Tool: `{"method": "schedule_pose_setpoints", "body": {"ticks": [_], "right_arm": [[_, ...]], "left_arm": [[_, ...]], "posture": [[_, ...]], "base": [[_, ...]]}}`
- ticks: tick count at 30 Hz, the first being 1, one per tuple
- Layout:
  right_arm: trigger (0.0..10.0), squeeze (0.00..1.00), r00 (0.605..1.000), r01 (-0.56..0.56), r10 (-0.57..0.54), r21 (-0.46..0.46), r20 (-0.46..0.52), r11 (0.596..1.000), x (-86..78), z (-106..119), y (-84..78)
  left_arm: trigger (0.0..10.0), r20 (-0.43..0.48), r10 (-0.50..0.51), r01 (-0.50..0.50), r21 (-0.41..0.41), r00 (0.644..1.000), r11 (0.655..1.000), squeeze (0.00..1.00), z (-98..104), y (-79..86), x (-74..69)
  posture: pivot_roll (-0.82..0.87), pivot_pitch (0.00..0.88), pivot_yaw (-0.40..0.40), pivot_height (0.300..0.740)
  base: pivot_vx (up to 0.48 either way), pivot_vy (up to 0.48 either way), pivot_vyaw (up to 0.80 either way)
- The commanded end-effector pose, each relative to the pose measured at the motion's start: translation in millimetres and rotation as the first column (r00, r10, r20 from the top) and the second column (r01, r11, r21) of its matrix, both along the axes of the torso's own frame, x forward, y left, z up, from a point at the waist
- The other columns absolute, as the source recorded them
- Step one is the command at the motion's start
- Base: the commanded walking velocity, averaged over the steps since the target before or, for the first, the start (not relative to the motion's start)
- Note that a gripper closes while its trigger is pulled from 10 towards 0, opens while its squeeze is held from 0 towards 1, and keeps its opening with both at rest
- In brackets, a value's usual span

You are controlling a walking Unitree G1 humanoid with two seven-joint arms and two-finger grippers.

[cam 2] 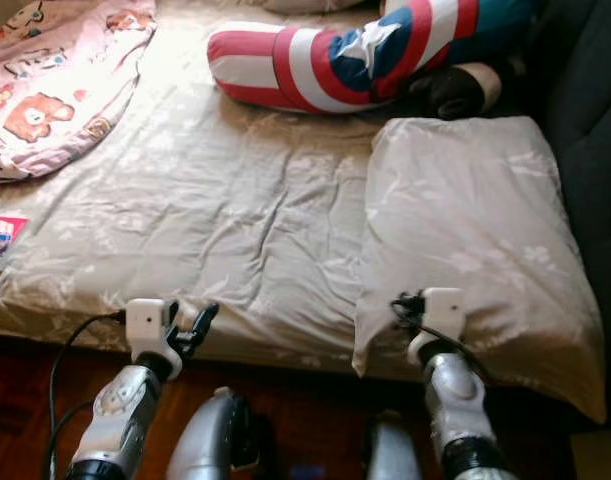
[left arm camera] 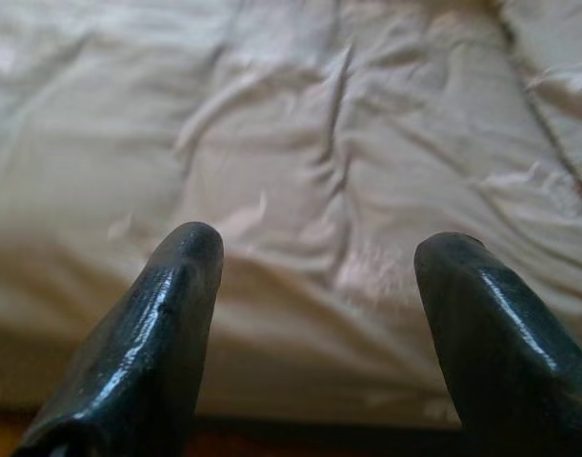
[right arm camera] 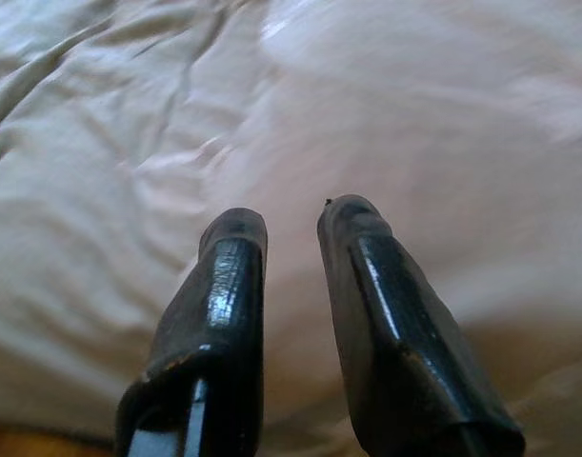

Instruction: Clean up the room

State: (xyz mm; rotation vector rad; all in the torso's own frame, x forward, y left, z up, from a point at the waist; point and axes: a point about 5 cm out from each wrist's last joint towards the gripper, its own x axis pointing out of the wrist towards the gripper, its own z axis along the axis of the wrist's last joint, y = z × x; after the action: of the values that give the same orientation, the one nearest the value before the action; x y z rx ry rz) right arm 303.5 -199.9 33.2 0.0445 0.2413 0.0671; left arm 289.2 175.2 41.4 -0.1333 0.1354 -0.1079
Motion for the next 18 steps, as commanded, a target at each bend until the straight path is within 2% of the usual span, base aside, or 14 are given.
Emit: {"method": "schedule_pose_setpoints", "body": {"ticks": [1, 7, 9, 13, 15, 16, 18], "right_arm": [[10.0, 0.00, 0.999, -0.012, 0.012, 0.003, -0.038, 1.000, -5.8, -8, 1.0], [10.0, 0.00, 0.995, -0.021, 0.024, 0.031, -0.093, 0.999, -9.1, -18, 7.8], [10.0, 0.00, 0.990, 0.017, -0.011, 0.042, -0.140, 0.999, -15.2, -28, 6.8], [10.0, 0.00, 0.984, 0.052, -0.043, 0.049, -0.176, 0.997, -21.5, -36, 4.5], [10.0, 0.00, 0.973, 0.084, -0.070, 0.057, -0.220, 0.995, -31.6, -46, 1.7], [10.0, 0.00, 0.973, 0.084, -0.070, 0.057, -0.220, 0.995, -31.6, -46, 1.7], [10.0, 0.00, 0.956, 0.123, -0.104, 0.052, -0.275, 0.991, -44.0, -58, -1.7]], "left_arm": [[10.0, -0.028, 0.039, -0.040, -0.020, 0.999, 0.999, 0.00, -8, 5.4, -5.8], [10.0, -0.098, 0.071, -0.074, -0.030, 0.993, 0.997, 0.00, -24, 10.1, -13.1], [10.0, -0.142, 0.073, -0.077, -0.023, 0.987, 0.997, 0.00, -32, 12.1, -16.5], [10.0, -0.175, 0.075, -0.080, -0.018, 0.982, 0.997, 0.00, -38, 13.3, -18.9], [10.0, -0.222, 0.076, -0.080, -0.009, 0.972, 0.997, 0.00, -48, 14.3, -23.9], [10.0, -0.222, 0.076, -0.080, -0.009, 0.972, 0.997, 0.00, -48, 14.3, -23.9], [10.0, -0.276, 0.080, -0.085, -0.007, 0.958, 0.996, 0.00, -58, 15.8, -30.2]], "posture": [[0.01, 0.186, 0.014, 0.667], [0.01, 0.167, 0.014, 0.687], [0.02, 0.159, 0.018, 0.697], [0.02, 0.154, 0.020, 0.707], [0.02, 0.142, 0.027, 0.717], [0.02, 0.142, 0.027, 0.717], [0.02, 0.130, 0.034, 0.732]], "base": [[0.000, 0.000, 0.00], [0.000, 0.000, 0.00], [0.000, 0.000, 0.00], [0.000, 0.000, 0.00], [0.000, 0.000, 0.00], [0.000, 0.000, 0.00], [0.000, 0.000, 0.00]]}}
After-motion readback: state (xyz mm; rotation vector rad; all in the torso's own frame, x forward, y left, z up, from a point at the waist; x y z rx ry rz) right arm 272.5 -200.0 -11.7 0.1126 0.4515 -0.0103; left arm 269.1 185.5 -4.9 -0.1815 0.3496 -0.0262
